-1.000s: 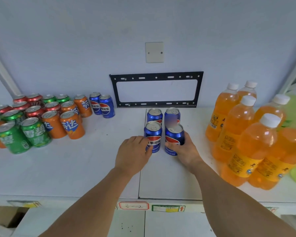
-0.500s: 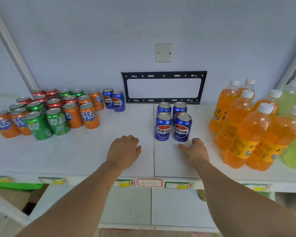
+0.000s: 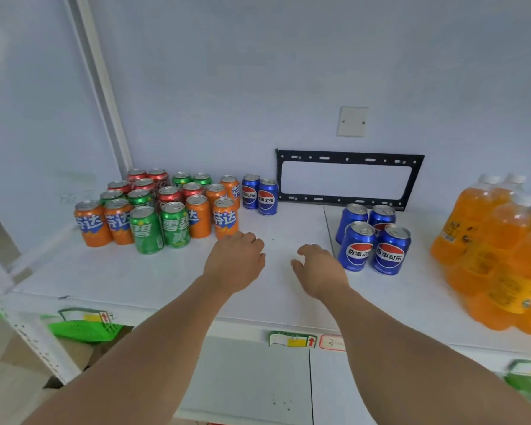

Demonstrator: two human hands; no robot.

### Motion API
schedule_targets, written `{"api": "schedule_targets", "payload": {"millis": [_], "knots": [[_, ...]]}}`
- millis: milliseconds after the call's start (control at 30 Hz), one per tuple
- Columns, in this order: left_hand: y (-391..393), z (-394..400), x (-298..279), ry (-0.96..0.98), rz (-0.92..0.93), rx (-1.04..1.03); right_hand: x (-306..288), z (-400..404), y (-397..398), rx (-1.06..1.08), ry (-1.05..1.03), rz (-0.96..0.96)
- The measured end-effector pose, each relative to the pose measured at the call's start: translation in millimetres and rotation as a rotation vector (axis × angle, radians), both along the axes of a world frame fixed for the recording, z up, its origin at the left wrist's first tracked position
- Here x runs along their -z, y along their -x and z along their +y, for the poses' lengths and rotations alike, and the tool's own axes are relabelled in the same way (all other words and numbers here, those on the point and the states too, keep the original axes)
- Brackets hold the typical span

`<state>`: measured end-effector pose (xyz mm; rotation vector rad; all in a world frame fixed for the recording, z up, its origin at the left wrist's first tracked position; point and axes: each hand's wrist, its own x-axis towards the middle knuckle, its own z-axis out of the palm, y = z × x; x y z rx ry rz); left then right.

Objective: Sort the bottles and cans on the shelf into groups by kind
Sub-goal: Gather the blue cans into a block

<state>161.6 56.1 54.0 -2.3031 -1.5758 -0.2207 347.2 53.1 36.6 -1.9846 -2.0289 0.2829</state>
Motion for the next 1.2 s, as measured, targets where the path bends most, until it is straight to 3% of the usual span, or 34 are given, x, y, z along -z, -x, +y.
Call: {"api": "schedule_targets", "payload": {"millis": [267,533,833,1033,1200], "knots": [[20,106,-23,-0.089,-0.156,-0.075,-3,110,18,0.073,0.042,0.200],[38,220,-52,0.199,-0.437,-0.118,11,218,35,0.160,0.069,0.561],[40,331,-49,0.564,-0.376,-0.112,27,287,52,0.178,0.031,0.813],[29,372,-35,0.673,-0.275,-0.071,39,303,54,0.175,0.103,0.945],[28,385,-32,0.699,-0.317,-0.003,41,287,48,0.210,0.086,0.985]]}}
